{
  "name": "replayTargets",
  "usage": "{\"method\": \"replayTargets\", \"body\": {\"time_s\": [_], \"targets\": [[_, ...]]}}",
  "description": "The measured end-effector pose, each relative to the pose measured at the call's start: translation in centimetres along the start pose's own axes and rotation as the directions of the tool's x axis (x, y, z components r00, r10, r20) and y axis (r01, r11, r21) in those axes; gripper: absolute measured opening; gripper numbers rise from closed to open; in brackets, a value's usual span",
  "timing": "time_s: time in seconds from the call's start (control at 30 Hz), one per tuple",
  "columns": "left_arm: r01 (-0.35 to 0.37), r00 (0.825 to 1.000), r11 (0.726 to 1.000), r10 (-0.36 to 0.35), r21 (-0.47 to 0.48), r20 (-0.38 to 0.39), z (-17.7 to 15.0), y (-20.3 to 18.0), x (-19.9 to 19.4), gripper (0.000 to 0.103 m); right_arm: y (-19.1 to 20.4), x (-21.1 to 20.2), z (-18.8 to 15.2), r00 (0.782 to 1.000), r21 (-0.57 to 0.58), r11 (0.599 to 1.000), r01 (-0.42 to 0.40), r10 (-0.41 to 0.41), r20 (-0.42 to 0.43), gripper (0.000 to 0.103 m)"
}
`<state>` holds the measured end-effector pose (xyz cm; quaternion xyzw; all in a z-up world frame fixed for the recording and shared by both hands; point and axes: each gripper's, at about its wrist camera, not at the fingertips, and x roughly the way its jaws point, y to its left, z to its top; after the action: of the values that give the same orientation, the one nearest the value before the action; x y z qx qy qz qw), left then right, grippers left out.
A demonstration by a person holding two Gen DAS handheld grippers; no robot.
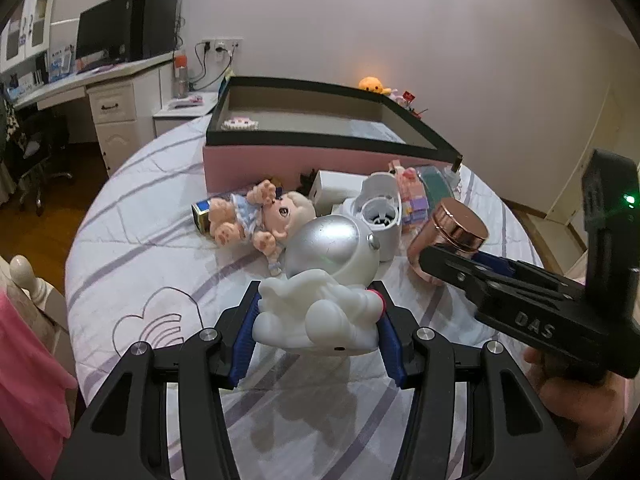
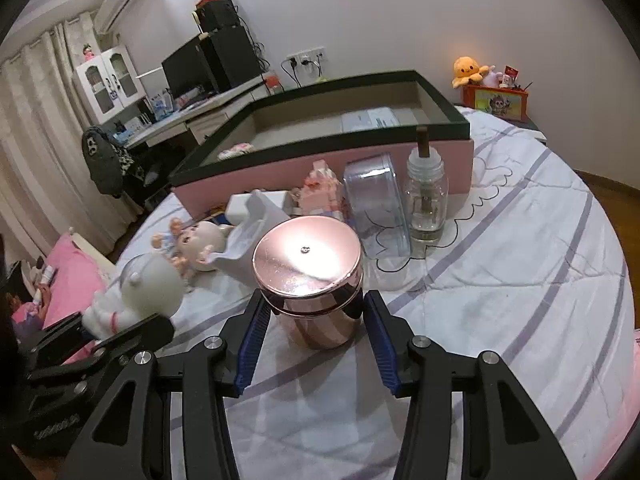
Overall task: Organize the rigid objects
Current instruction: 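Carry astronaut with left tool while right tool carries canister into the box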
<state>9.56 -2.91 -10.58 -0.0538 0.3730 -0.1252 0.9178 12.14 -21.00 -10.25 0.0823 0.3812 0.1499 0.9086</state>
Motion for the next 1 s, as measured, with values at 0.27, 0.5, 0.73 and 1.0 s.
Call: {"method": "replayTargets", "body": {"time_s": [0.27, 0.5, 0.73, 1.0], "targets": [[-0.01, 0.999, 1.0, 0.01, 0.001, 0.045, 1.1, 0.5, -2.0, 0.053, 1.2, -3.2, 1.5, 0.998, -0.025, 0.999, -0.025, 0.027, 0.065, 0.05], [-0.032, 0.993, 0.999, 0.03, 0.022, 0.118, 4.7, 0.5, -3.7, 0.053, 2.3, -5.0, 5.3, 0.992, -0.081, 0.996, -0.031, 0.041, 0.119, 0.05], [-0.069, 0.978, 0.996, 0.058, 0.048, 0.202, 11.5, 1.4, -3.7, 0.053, 2.2, -4.7, 11.6, 0.986, -0.13, 0.991, 0.014, 0.008, 0.168, 0.05], [-0.069, 0.983, 0.997, 0.062, 0.037, 0.175, 18.6, 2.9, 2.2, 0.053, 0.5, 0.5, 18.3, 0.992, -0.107, 0.994, 0.037, -0.024, 0.121, 0.05]]}}
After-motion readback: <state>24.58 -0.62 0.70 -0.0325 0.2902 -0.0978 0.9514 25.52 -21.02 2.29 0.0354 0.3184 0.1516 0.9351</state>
